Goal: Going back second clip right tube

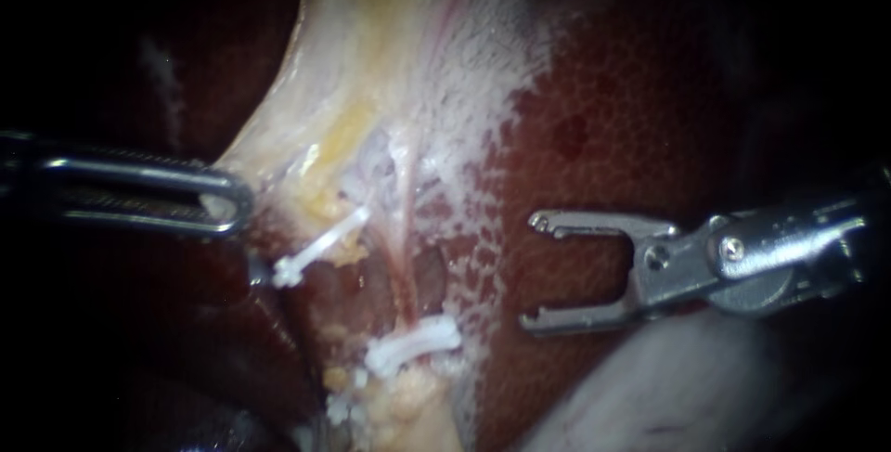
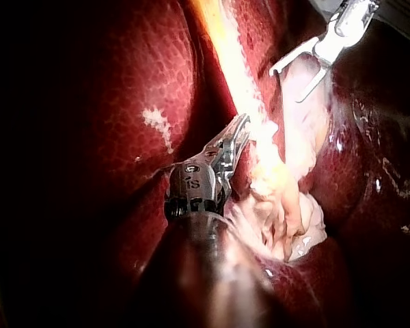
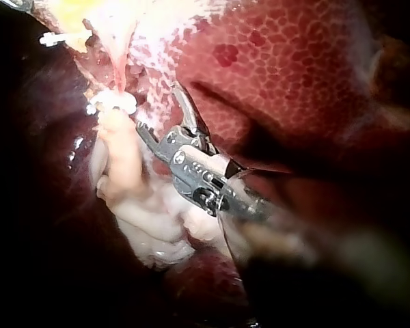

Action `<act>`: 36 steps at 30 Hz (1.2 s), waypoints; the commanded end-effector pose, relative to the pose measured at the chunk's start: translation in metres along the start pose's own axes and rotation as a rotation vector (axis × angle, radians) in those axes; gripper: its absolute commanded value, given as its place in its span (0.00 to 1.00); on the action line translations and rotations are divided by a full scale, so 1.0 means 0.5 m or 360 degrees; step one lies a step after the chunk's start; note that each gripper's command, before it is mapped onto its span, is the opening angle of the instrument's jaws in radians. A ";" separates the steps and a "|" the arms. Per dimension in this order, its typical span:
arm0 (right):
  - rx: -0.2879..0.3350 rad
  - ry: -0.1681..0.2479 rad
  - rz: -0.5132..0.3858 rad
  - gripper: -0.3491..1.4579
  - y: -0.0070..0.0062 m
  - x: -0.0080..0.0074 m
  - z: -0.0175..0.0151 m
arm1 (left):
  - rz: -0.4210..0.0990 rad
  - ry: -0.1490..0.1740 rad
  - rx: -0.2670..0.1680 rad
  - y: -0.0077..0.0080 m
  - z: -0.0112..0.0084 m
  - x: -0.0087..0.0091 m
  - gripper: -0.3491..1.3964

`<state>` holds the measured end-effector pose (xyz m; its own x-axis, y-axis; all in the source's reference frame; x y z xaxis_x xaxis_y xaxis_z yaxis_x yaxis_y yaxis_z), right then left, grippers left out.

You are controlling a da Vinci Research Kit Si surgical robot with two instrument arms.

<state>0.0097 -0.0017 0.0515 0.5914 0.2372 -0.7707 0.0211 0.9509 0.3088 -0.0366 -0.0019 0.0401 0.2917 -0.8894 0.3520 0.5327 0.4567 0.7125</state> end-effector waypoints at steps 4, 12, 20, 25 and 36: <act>0.0006 0.0001 -0.0020 0.52 -0.0001 -0.0003 0.0000 | 0.0010 -0.0009 0.0000 0.0030 0.0027 0.0018 0.00; 0.0008 0.0002 -0.0030 0.52 -0.0001 -0.0006 -0.0003 | 0.0010 0.0009 -0.0018 0.0056 0.0099 0.0054 0.00; 0.0012 0.0003 -0.0030 0.52 0.0000 -0.0007 -0.0004 | 0.0016 0.0022 -0.0009 0.0045 0.0143 0.0065 0.00; 0.0012 0.0003 -0.0030 0.52 0.0000 -0.0008 -0.0004 | 0.0019 0.0034 -0.0002 0.0040 0.0162 0.0070 0.00; 0.0012 0.0003 -0.0031 0.52 0.0001 -0.0009 -0.0005 | 0.0021 0.0045 -0.0001 0.0039 0.0169 0.0074 0.00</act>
<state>0.0093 -0.0018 0.0518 0.5893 0.2192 -0.7776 0.0388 0.9537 0.2982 -0.0412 -0.0044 0.0479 0.3211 -0.8823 0.3441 0.5304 0.4685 0.7065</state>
